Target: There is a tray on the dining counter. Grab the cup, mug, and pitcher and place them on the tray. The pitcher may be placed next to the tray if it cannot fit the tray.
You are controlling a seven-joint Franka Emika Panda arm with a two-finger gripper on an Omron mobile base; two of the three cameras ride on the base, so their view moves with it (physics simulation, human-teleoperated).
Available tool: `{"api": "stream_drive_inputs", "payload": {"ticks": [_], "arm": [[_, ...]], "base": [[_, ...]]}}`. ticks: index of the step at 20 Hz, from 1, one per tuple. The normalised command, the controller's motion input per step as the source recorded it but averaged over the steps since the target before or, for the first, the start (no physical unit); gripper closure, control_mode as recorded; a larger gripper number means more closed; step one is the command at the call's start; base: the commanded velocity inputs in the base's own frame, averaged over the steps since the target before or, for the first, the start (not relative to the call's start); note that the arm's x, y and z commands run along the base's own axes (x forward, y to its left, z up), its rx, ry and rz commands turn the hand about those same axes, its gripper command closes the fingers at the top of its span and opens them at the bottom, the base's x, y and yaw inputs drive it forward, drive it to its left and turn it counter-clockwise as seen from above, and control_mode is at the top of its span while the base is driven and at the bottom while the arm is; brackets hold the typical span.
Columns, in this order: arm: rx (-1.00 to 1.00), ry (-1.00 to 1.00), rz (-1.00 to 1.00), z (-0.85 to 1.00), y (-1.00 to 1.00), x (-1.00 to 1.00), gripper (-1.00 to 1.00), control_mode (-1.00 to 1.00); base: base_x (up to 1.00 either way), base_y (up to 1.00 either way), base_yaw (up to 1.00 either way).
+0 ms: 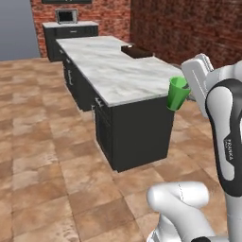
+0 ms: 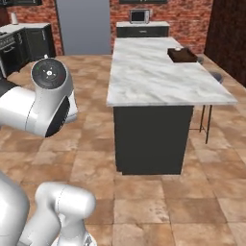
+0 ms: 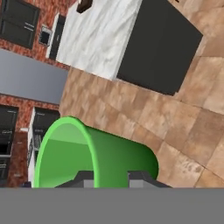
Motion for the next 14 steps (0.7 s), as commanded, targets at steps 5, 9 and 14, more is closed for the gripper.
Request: {"api": "stream_drive_inputs", "payload": {"ticks": [5,9,14], "arm": [[0.0,0.0,0.0,0.0,0.0,0.0,1.0,1.0],[0.0,0.0,0.0,0.0,0.0,0.0,1.0,1.0],[0.0,0.0,0.0,0.0,0.0,0.0,1.0,1.0]], "base": [[0.51,-1.0,0.11],[0.6,-1.0,0.14],[0.75,-1.0,0.15]]}}
